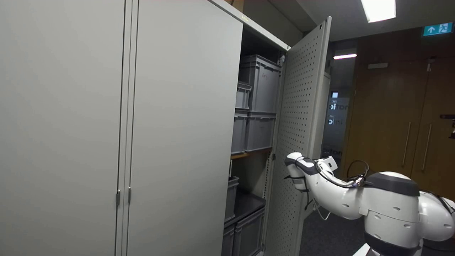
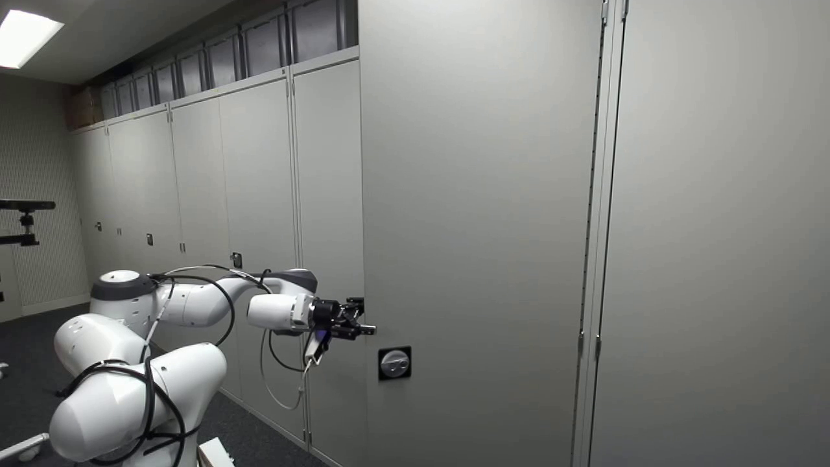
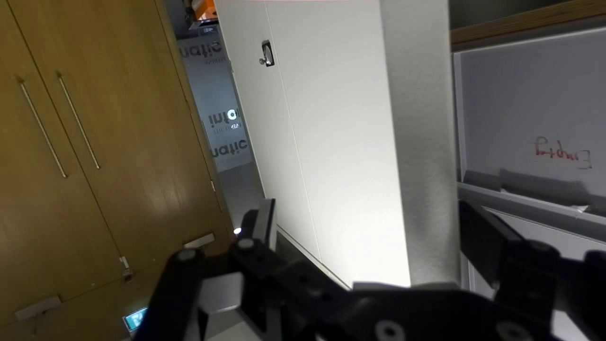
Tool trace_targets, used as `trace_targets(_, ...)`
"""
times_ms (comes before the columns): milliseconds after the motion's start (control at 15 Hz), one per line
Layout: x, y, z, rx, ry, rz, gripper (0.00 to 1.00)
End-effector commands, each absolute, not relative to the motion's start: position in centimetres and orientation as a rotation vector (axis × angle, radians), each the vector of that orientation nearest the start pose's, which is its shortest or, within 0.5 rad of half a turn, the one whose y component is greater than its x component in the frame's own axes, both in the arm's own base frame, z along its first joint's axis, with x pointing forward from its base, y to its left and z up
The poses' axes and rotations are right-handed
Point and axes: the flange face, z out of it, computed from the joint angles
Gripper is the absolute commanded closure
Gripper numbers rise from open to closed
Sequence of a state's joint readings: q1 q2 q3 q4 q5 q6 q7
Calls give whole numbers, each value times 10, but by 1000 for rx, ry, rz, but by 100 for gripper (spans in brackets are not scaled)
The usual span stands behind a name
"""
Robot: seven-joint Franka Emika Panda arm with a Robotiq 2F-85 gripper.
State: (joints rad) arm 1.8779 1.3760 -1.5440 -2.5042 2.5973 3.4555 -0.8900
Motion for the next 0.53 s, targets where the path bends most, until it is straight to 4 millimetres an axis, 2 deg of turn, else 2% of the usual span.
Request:
trace_targets(0,337,18,379,-2247,1493,-2426,0)
trace_targets(467,337,13,381,-2244,1515,-2428,0)
